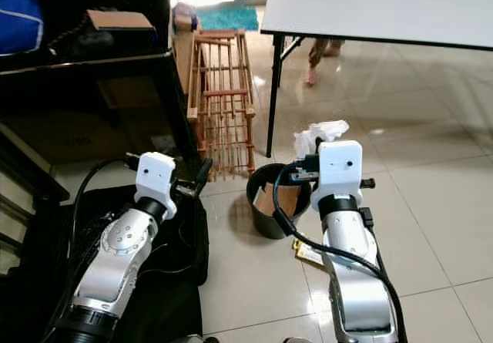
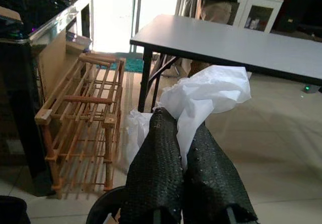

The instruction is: Picking trash to rubbish bin

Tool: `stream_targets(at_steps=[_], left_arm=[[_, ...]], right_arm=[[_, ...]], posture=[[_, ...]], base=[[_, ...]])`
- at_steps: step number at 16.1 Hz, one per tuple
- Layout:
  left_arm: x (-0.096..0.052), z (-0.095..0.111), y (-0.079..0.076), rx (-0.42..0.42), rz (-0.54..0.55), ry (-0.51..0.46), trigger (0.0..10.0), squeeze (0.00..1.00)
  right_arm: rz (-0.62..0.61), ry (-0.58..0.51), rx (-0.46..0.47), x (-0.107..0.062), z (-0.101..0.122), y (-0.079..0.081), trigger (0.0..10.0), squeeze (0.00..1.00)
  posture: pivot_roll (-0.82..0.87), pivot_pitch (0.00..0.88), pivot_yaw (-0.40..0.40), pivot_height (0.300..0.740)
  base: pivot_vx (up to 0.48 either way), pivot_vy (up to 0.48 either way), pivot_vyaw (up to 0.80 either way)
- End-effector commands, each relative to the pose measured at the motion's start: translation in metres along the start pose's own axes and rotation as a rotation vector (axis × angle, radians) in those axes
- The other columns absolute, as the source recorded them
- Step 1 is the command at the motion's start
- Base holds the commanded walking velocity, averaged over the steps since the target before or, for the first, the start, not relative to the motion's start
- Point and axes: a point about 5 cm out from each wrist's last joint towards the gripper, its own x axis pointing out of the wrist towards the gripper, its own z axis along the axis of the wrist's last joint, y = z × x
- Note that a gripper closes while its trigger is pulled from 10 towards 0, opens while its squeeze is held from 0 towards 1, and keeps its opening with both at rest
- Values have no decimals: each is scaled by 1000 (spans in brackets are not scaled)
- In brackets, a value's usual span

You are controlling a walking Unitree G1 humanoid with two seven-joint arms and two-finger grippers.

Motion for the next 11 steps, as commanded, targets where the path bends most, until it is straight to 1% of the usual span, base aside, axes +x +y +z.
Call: stream_targets(at_steps=[1,11], left_arm=[[0,1,0,-1,-11,-5,10000,0],[-1,-2,-1,4,-13,3,10000,0]], right_arm=[[-5,-6,0,0,1,0,0,0],[1,-8,-5,0,1,0,0,0]], posture=[[-25,119,40,740],[-27,118,39,740]], base=[[352,0,0],[355,0,0]])
